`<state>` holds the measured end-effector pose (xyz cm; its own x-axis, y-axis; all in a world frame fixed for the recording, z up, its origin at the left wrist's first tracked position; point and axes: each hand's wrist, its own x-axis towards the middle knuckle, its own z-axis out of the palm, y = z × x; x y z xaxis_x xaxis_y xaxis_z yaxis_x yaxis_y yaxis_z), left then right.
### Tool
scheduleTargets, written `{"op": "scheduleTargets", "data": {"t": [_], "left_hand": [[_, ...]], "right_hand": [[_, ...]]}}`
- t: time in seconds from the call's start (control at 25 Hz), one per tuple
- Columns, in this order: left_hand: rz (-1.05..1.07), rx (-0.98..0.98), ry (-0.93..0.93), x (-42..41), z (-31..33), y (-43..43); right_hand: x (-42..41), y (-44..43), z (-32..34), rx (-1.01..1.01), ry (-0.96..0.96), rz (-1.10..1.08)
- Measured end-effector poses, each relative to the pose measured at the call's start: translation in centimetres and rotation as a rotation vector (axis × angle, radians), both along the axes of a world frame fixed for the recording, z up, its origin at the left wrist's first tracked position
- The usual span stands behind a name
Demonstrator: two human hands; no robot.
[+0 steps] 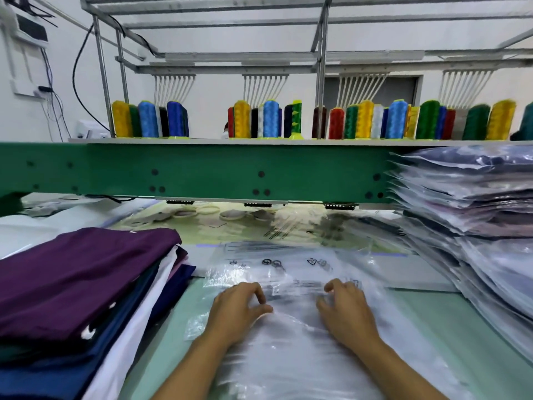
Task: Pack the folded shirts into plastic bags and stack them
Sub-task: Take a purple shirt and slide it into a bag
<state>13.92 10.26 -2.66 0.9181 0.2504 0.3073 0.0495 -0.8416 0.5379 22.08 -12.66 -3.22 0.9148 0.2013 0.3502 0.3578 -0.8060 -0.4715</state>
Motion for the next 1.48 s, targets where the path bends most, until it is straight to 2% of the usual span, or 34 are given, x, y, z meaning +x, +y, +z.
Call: {"op": "scheduleTargets", "data": {"t": [0.12, 0.28, 0.4, 0.48, 0.68, 0.84, 0.96, 1.04, 1.12, 1.32, 1.48], "left_hand": [[0.033, 0.021, -0.082, 0.0, 0.0, -0.4], [0.066, -0.157, -0.208, -0.2, 0.2, 0.0], [0.069, -0.156, -0.317, -0.5, 0.5, 0.3], [0.044, -0.135, -0.329, -0.5, 0.5, 0.3], [-0.045, -0.207, -0.359, -0.4, 0.7, 0.1], [0.027, 0.031, -0.378, -0.6, 0.9, -0.4], [-0.226, 0.092, -0.409, -0.8, 1.4, -2.8], [-0.322, 0.161, -0.397, -0.9, 1.3, -4.9], [-0.305, 0.204, -0.432, -0.8, 1.1, -6.1], [-0.148, 0.122, -0.472, -0.6, 1.4, -5.8], [0.002, 0.1, -0.396, -0.4, 1.1, -4.2]], "right_hand": [[0.4, -0.3, 0.1, 0.158, 0.059, -0.004], [0.2, -0.5, 0.4, 0.359, 0.113, -0.029], [-0.1, -0.6, 1.0, 0.587, 0.217, 0.053], [-0.1, -0.6, 1.0, 0.655, 0.183, 0.066], [0.2, -0.7, 0.9, 0.653, 0.226, 0.097], [-0.1, -0.5, 1.2, 0.747, 0.197, 0.188], [-0.7, 0.1, 1.5, 0.773, 0.069, 0.166], [-1.1, 0.7, 1.6, 0.77, 0.031, 0.194], [-1.5, 1.2, 1.7, 0.818, 0.06, 0.228], [-1.9, 1.4, 1.6, 0.905, 0.037, 0.247], [-1.2, 0.6, 1.6, 0.94, 0.017, 0.175]]}}
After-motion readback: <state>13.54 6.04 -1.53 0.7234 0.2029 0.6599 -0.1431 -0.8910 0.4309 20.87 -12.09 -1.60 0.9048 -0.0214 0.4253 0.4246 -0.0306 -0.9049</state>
